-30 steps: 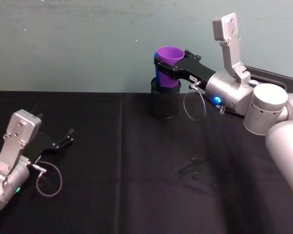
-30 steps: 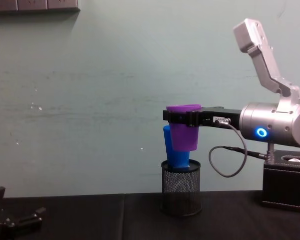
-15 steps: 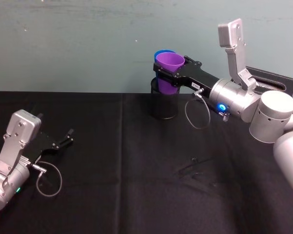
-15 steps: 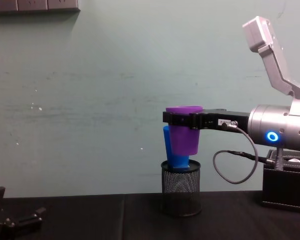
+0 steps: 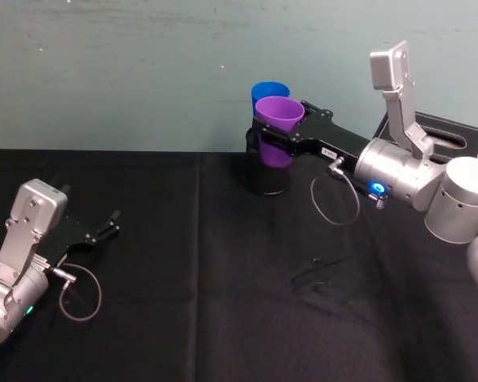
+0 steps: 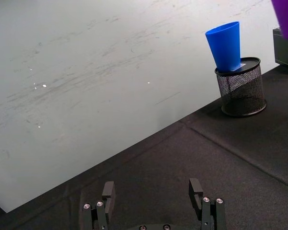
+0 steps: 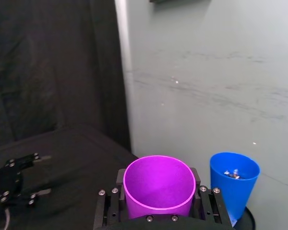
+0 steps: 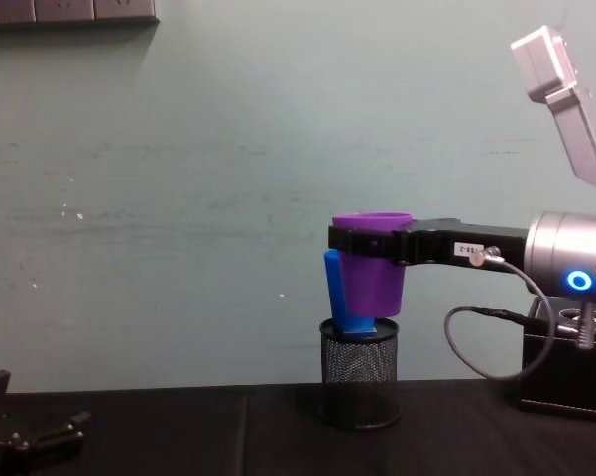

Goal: Pick up one cup with a gripper and tap it against the other cup.

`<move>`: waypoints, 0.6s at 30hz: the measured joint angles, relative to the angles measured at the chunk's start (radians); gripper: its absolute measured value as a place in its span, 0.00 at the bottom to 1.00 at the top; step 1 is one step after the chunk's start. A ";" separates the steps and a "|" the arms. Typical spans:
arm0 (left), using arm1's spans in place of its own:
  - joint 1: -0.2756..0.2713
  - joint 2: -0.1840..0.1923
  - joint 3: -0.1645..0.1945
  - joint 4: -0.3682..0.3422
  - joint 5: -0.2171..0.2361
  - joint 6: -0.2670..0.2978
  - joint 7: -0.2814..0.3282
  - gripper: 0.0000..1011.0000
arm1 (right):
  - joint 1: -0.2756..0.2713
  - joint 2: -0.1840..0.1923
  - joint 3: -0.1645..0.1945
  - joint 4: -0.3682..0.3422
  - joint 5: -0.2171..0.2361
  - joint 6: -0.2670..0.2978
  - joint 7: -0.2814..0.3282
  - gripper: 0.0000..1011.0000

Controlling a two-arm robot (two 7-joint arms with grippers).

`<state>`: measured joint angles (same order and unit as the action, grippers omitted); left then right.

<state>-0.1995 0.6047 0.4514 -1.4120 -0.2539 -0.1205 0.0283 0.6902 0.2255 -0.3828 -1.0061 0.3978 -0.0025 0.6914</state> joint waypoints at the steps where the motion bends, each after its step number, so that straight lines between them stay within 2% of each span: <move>1: 0.000 0.000 0.000 0.000 0.000 0.000 0.000 1.00 | -0.002 0.003 -0.002 -0.003 0.003 -0.001 0.006 0.75; 7: 0.000 0.000 0.000 0.000 0.000 0.000 0.000 1.00 | -0.009 0.027 -0.020 -0.013 0.025 -0.011 0.056 0.75; 18: 0.000 0.000 0.000 0.000 0.000 0.000 0.000 1.00 | -0.019 0.049 -0.042 -0.021 0.057 -0.012 0.080 0.75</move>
<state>-0.1995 0.6047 0.4514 -1.4120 -0.2539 -0.1205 0.0283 0.6715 0.2747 -0.4251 -1.0267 0.4553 -0.0143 0.7710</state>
